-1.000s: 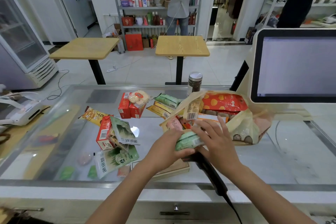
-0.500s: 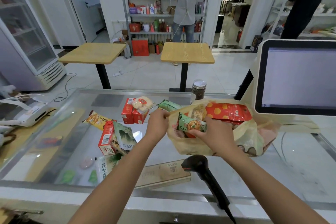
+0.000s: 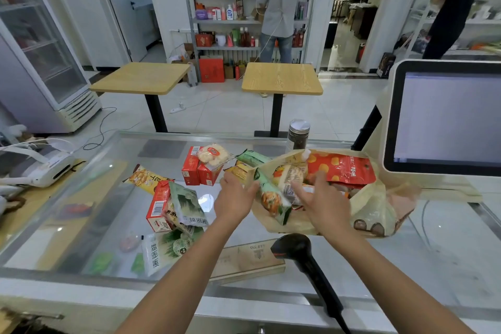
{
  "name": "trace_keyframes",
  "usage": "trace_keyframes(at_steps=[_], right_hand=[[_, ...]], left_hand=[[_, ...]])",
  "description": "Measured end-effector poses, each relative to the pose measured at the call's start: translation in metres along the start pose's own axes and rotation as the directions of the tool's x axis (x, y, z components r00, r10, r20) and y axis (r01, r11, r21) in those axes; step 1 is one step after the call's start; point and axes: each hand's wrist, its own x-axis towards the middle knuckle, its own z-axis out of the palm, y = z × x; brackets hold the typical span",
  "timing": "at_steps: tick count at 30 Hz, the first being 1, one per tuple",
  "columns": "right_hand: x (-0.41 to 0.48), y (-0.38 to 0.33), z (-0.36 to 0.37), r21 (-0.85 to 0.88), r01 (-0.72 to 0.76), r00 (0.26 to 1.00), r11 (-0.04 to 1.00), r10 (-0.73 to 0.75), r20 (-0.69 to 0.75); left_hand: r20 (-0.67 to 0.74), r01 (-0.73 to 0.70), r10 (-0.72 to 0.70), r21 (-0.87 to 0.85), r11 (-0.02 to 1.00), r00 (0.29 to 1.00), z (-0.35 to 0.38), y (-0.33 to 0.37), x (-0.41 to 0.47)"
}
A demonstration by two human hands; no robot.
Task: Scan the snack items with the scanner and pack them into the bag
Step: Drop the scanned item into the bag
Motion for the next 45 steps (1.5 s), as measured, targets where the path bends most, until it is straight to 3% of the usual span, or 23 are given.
trace_keyframes(at_steps=[2, 4, 7, 10, 14, 16, 19, 21, 25, 28, 30, 33, 36, 41, 45], right_hand=[[-0.013, 0.025, -0.009, 0.202, -0.102, 0.969, 0.974, 0.144, -0.202], [-0.020, 0.052, -0.013, 0.358, -0.238, 0.892, 0.903, 0.349, -0.287], [-0.018, 0.083, -0.007, 0.439, -0.510, 0.811, 0.740, 0.583, -0.039], [-0.003, 0.097, -0.002, 0.445, -0.613, 0.779, 0.652, 0.592, 0.205], [0.012, 0.101, -0.001, 0.387, -0.583, 0.813, 0.715, 0.519, 0.265], [0.015, 0.101, -0.014, 0.452, -0.566, 0.822, 0.689, 0.515, 0.243], [0.011, 0.106, -0.043, 0.714, -0.438, 0.820, 0.546, 0.568, 0.069], [-0.001, 0.110, -0.054, 0.741, -0.351, 0.820, 0.573, 0.571, -0.053], [-0.010, 0.113, -0.046, 0.726, -0.371, 0.833, 0.578, 0.553, -0.015], [0.000, 0.105, -0.058, 0.755, -0.281, 0.831, 0.592, 0.544, -0.118], [0.001, 0.108, -0.055, 0.756, -0.293, 0.816, 0.585, 0.565, -0.121], [-0.006, 0.122, -0.036, 0.710, -0.415, 0.811, 0.569, 0.585, 0.005], [-0.006, 0.121, -0.036, 0.670, -0.489, 0.777, 0.558, 0.628, 0.044], [0.017, 0.116, -0.044, 0.548, -0.602, 0.757, 0.580, 0.633, 0.162], [0.020, 0.111, -0.039, 0.526, -0.590, 0.744, 0.613, 0.665, 0.059]], left_hand=[[0.138, 0.082, -0.094, 0.091, 0.992, 0.986, 0.005, -0.007, 0.004], [0.245, 0.106, -0.098, -0.021, 0.994, 0.965, 0.008, -0.007, 0.006], [0.323, 0.235, -0.107, -0.389, 0.891, 0.940, 0.007, 0.009, 0.003], [0.343, 0.275, -0.074, -0.588, 0.760, 0.936, 0.002, 0.025, 0.003], [0.346, 0.276, -0.004, -0.743, 0.610, 0.938, -0.012, 0.044, 0.011], [0.338, 0.254, 0.055, -0.794, 0.552, 0.939, -0.023, 0.055, 0.013], [0.304, 0.198, 0.171, -0.867, 0.456, 0.937, -0.036, 0.065, 0.016], [0.281, 0.185, 0.227, -0.912, 0.367, 0.932, -0.034, 0.064, 0.017], [0.368, 0.294, 0.147, -0.881, 0.370, 0.918, -0.014, 0.061, 0.014], [0.286, 0.217, 0.206, -0.928, 0.303, 0.936, -0.020, 0.073, 0.019], [0.270, 0.181, 0.202, -0.911, 0.370, 0.941, -0.024, 0.075, 0.023], [0.372, 0.297, 0.050, -0.808, 0.508, 0.927, -0.010, 0.057, 0.023], [0.417, 0.369, -0.065, -0.707, 0.603, 0.906, 0.002, 0.038, 0.021], [0.423, 0.372, -0.090, -0.652, 0.660, 0.901, 0.006, 0.030, 0.014], [0.414, 0.371, -0.113, -0.621, 0.690, 0.903, 0.009, 0.019, 0.013]])
